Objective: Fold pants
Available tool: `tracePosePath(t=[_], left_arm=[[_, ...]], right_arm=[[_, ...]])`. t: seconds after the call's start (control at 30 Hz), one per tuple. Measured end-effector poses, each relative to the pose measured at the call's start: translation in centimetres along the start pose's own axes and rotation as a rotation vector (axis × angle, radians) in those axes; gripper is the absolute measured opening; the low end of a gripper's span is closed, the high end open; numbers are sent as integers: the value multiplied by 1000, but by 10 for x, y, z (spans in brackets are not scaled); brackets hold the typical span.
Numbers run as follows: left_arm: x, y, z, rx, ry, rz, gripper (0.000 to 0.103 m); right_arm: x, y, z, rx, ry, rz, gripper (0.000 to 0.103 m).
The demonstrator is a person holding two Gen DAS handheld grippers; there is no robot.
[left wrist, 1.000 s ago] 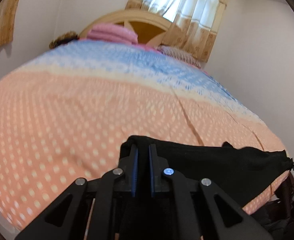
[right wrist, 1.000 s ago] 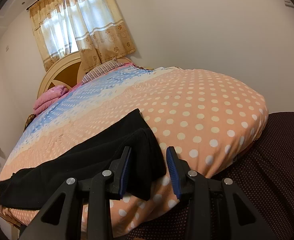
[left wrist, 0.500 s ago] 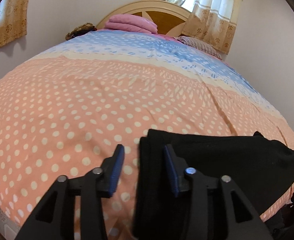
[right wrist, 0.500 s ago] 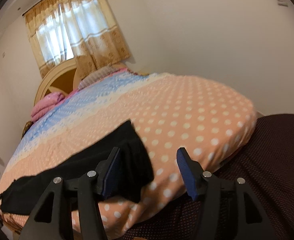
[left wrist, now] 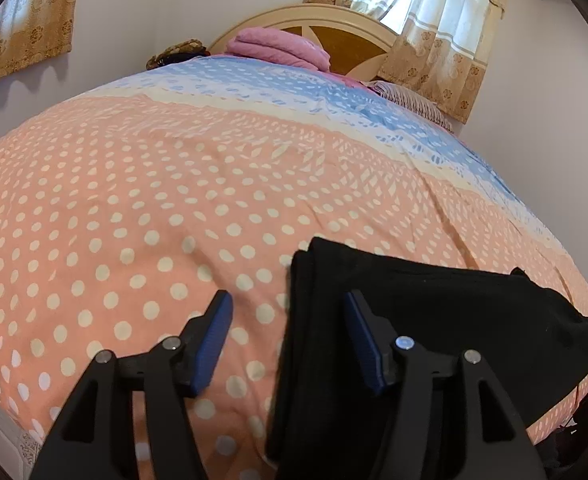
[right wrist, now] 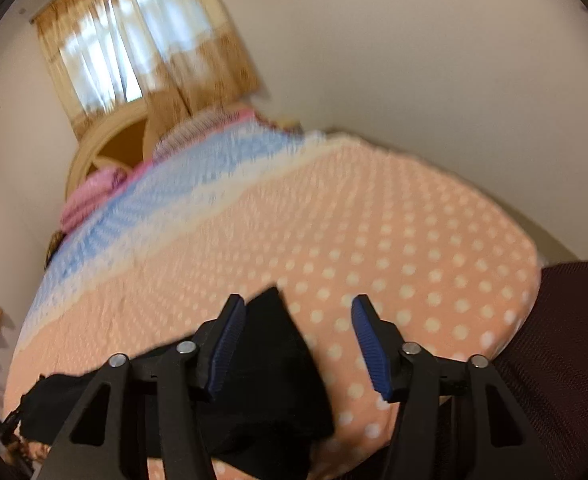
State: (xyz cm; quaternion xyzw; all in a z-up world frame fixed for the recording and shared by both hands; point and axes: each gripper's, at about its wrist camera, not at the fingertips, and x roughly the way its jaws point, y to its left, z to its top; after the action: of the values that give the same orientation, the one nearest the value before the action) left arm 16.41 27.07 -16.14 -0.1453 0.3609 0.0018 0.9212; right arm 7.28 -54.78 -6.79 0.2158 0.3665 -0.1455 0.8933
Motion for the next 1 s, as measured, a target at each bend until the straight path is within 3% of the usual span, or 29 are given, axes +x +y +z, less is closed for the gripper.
tracePosePath(t=[0.1, 0.27, 0.3, 0.33, 0.43, 0.5, 0.67, 0.8, 0.87, 0.93, 1.0], left_arm=[[0, 1, -1, -3, -5, -5, 62], [1, -3, -2, 12, 0, 7, 68], [2, -5, -1, 13, 1, 9, 69], [2, -5, -1, 13, 1, 10, 70], [3, -5, -2, 11, -7, 8, 70], [4, -4, -3, 10, -14, 2, 70], [4, -4, -3, 9, -17, 1, 70], [4, -3, -5, 3, -29, -1, 70], [3, -2, -6, -3, -38, -4, 70], [1, -2, -7, -5, -44, -10, 70], [0, -1, -8, -7, -43, -17, 70]], right_arm=[[4, -3, -14, 28, 89, 18, 44], [5, -8, -24, 57, 119, 83, 37], [7, -7, -23, 55, 127, 95, 31], [8, -3, -22, 45, 131, 98, 17], [12, 15, -13, -10, 132, 97, 5], [5, 25, -4, -29, 91, 102, 5], [-46, 50, 25, -70, -138, 162, 4], [-72, 52, 24, -81, -299, 192, 3], [-71, 40, 18, -65, -320, 160, 0], [-53, 21, 11, -33, -245, 134, 0], [-35, -2, -3, -12, -192, -3, 1]])
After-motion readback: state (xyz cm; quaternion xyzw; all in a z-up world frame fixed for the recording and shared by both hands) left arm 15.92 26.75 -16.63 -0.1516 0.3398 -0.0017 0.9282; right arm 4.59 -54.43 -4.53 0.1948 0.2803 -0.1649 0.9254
